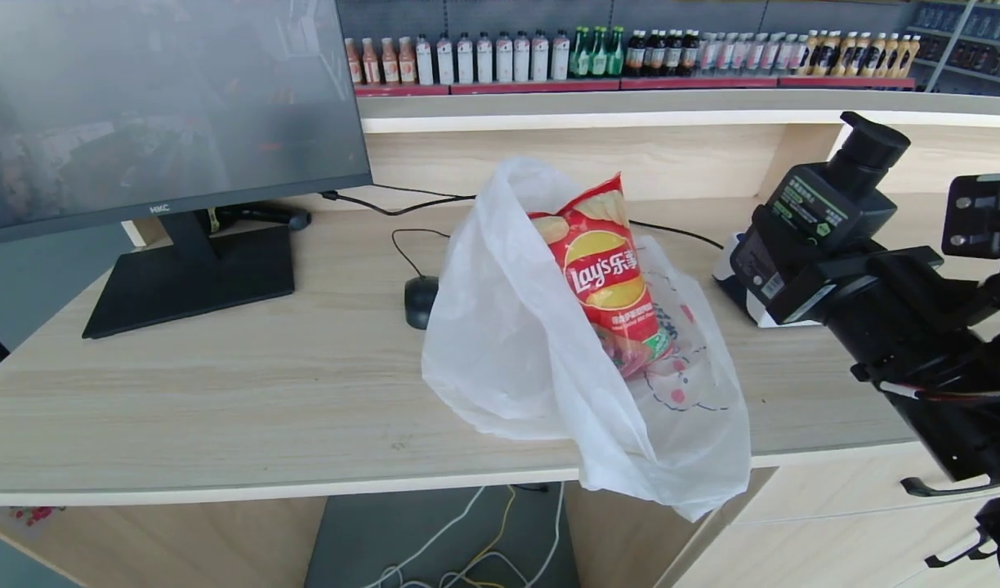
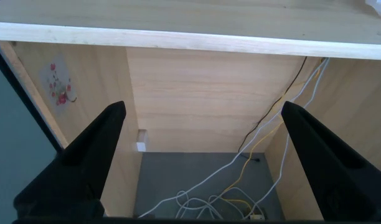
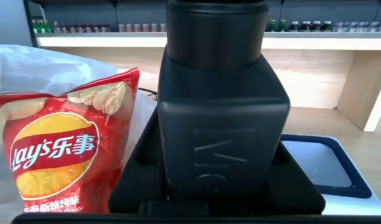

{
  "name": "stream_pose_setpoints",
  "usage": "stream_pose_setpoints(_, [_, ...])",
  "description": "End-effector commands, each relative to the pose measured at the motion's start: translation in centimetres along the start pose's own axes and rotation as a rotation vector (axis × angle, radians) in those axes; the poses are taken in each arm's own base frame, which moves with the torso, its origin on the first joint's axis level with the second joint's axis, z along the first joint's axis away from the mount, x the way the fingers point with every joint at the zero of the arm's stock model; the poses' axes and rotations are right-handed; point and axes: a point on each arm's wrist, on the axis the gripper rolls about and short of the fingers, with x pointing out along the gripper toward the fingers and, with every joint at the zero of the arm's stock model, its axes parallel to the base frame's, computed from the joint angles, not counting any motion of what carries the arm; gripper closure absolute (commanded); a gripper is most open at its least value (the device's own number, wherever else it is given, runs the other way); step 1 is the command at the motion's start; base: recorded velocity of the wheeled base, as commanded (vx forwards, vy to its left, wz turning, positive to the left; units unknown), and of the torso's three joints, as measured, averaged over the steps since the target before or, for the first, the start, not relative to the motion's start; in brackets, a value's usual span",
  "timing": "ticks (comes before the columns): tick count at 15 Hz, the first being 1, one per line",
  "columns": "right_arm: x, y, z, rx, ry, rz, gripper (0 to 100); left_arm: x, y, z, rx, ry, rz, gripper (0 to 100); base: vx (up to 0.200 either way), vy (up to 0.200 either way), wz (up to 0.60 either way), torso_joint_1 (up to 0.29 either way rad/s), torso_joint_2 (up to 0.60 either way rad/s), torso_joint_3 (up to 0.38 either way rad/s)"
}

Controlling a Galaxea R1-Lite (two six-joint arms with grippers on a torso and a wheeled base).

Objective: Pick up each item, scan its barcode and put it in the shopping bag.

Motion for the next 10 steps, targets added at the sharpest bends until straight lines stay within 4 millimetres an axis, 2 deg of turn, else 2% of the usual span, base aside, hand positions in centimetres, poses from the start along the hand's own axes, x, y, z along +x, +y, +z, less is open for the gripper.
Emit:
stream_pose_setpoints(1, [1.1, 0.9, -0.3, 0.013, -0.012, 0.024, 100, 0.0, 0.0, 0.0, 0.0, 0.0, 0.001, 0, 0.0, 0.0, 0.0, 0.0, 0.0, 0.0])
stream_pose_setpoints(5, [2.5, 3.2, -0.9, 0.077, -0.02, 0.083, 100, 0.0, 0.0, 0.0, 0.0, 0.0, 0.001, 0, 0.0, 0.0, 0.0, 0.0, 0.0, 0.0])
stream_pose_setpoints(7, [2.9, 5.2, -1.5, 0.116, -0.011, 0.137, 100, 0.0, 0.0, 0.0, 0.0, 0.0, 0.001, 0, 0.0, 0.0, 0.0, 0.0, 0.0, 0.0])
stream_pose_setpoints(10, [3.4, 6.2, -2.5, 0.136, 0.008, 0.155, 100, 0.0, 0.0, 0.0, -0.001, 0.0, 0.001, 0, 0.0, 0.0, 0.0, 0.0, 0.0, 0.0])
